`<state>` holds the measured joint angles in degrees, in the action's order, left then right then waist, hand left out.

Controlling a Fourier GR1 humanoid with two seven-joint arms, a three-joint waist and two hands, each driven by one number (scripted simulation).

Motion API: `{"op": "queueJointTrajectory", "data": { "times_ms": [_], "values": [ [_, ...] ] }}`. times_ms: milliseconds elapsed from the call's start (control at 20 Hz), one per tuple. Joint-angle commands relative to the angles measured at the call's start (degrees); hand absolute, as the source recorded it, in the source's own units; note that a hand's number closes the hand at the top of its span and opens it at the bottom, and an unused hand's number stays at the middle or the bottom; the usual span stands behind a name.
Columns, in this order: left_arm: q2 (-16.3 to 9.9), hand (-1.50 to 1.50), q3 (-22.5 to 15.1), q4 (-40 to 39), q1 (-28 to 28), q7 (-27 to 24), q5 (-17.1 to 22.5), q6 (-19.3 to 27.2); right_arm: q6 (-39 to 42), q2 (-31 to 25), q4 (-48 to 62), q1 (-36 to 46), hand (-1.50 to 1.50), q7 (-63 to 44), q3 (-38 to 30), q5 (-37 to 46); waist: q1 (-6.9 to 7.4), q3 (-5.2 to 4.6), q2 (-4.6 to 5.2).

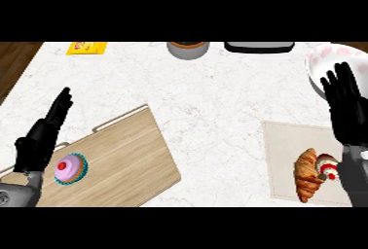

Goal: Pick the croissant from the placemat and place it in the bowl

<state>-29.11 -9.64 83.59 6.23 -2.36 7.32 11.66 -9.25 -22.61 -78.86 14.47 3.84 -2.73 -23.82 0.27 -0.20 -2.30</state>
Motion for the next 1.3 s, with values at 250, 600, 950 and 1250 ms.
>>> {"op": "queueJointTrajectory", "data": {
  "times_ms": [250,600,950,1250],
  "values": [
    [1.39,0.00,3.27,1.97,6.60,2.76,-2.61,6.33,35.87,-16.14,3.66,-3.66,1.50,-4.30,1.34,-9.67,-0.73,0.48,2.51],
    [4.75,0.00,1.00,5.66,2.94,6.50,-3.19,7.42,33.97,-23.58,13.46,-11.57,-1.50,22.08,-5.78,6.02,-0.32,0.31,2.25],
    [3.83,0.00,1.26,7.63,4.50,10.07,-3.42,6.01,38.38,-36.39,9.44,-10.44,-1.50,21.48,-3.49,16.36,0.07,0.18,2.21],
    [5.20,0.00,0.15,7.25,7.46,12.71,-5.47,7.23,39.50,-40.83,1.37,-4.88,-1.50,8.76,3.89,24.73,0.63,0.11,2.37]
  ]
}}
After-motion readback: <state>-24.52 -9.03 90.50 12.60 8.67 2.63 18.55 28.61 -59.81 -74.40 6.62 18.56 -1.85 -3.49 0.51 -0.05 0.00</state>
